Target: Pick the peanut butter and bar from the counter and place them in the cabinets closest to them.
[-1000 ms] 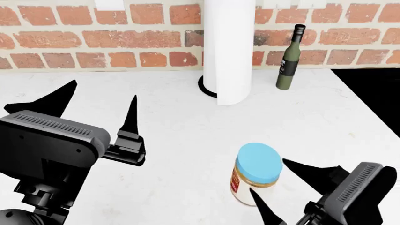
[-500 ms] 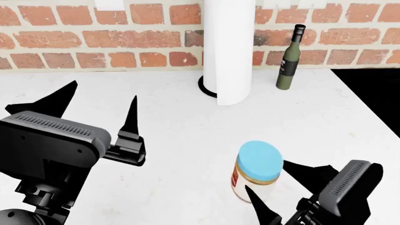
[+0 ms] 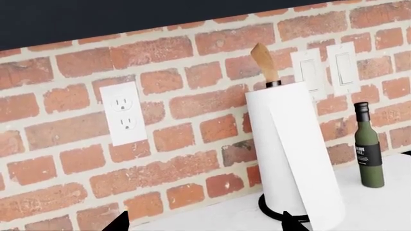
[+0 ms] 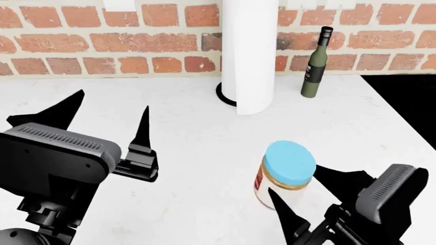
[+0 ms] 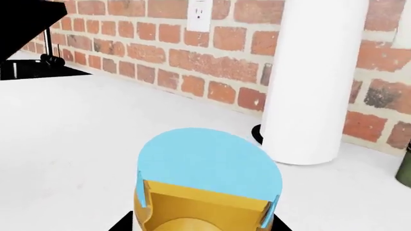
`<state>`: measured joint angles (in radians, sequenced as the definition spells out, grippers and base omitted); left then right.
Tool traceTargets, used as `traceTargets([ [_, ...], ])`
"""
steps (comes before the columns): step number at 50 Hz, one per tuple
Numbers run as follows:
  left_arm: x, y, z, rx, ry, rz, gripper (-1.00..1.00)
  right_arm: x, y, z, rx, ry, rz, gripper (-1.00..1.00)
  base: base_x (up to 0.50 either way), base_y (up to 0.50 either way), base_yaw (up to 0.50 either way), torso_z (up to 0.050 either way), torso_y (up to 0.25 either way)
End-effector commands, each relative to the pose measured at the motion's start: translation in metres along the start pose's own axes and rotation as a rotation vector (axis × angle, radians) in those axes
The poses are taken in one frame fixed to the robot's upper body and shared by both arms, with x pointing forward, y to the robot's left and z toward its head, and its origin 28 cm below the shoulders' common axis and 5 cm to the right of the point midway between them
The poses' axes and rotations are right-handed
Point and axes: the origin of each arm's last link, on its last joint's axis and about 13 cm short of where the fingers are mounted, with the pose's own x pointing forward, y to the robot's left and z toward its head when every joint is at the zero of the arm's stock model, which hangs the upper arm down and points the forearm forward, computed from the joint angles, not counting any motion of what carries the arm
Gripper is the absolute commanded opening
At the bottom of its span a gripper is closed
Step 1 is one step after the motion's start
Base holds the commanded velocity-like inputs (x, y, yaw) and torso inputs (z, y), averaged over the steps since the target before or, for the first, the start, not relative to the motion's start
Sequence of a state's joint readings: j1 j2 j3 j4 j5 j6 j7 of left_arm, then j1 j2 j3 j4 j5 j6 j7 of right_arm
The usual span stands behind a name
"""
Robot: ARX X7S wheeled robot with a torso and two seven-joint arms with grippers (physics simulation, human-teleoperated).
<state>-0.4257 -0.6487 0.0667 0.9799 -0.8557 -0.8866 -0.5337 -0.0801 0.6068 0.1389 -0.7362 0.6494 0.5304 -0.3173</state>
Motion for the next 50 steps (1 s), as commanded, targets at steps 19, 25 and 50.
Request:
traceTargets([
  [19, -0.003, 0.000, 0.000, 0.004, 0.005, -0.006, 1.00, -0.006, 0.017, 0.132, -0.134, -0.373, -0.188, -1.00, 0.00, 0.00, 0.00, 0.000, 0.000],
  [25, -0.004, 0.000, 0.001, 0.004, 0.003, -0.006, 1.00, -0.001, 0.022, 0.166, -0.171, -0.454, -0.208, -1.00, 0.00, 0.00, 0.00, 0.000, 0.000],
  [50, -0.006, 0.001, 0.000, 0.002, 0.002, -0.007, 1.00, 0.006, 0.029, 0.224, -0.174, -0.622, -0.266, -1.00, 0.00, 0.00, 0.00, 0.000, 0.000],
])
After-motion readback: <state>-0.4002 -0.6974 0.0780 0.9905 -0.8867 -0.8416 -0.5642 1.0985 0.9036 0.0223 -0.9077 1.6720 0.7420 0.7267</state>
